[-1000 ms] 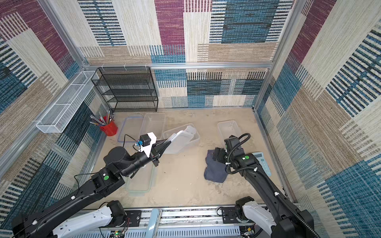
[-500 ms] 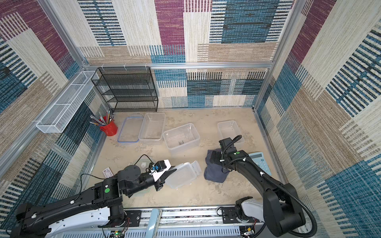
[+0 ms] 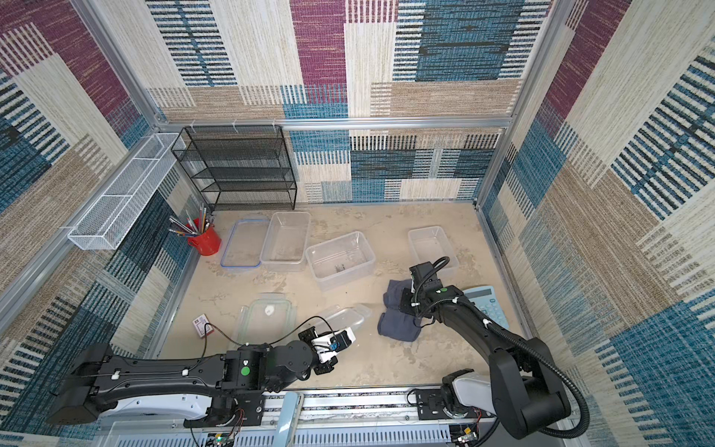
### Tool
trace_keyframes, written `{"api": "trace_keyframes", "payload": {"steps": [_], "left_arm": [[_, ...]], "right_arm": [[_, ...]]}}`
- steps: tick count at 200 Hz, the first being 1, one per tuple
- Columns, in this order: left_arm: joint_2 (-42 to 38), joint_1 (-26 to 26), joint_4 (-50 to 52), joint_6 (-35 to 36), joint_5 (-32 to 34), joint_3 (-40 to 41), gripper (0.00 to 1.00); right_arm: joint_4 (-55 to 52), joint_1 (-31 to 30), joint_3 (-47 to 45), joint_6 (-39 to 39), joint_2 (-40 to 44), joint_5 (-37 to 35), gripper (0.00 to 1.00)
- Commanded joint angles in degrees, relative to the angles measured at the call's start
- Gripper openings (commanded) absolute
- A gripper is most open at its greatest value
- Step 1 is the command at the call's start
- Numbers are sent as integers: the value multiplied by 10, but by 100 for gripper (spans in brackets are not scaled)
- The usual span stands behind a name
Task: Wipe the insides of the lunch boxes
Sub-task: Pick up the cleaning item at the center of the board, then wipe the dirt inside the lunch box, then pick up the lunch box from the center of the board.
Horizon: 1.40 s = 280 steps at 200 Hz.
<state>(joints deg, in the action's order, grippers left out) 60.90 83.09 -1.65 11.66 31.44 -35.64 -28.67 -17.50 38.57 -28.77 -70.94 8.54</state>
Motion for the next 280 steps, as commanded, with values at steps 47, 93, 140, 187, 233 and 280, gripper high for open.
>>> {"api": "trace_keyframes", "payload": {"steps": [47, 93, 140, 187, 233, 280], "left_arm": [[0, 3, 16, -69, -69, 35, 8], [15, 4, 19, -71, -98, 38, 45], [-20, 3, 11, -65, -61, 36, 78], [-126, -88, 6, -139, -22, -46, 80], [7, -348, 264, -300, -198, -294, 71], [216, -532, 406, -423, -378, -450, 60]], "right_arm": [[-39, -1, 122, 25, 39, -29, 0], [-61, 0, 178, 30, 62, -24, 0], [-76, -1, 220, 36, 75, -12, 0], [-95, -2, 373, 62, 36, 22, 0], [-151, -29, 668, 115, -116, 49, 0], [-264, -50, 1146, 128, -369, 147, 0]]}}
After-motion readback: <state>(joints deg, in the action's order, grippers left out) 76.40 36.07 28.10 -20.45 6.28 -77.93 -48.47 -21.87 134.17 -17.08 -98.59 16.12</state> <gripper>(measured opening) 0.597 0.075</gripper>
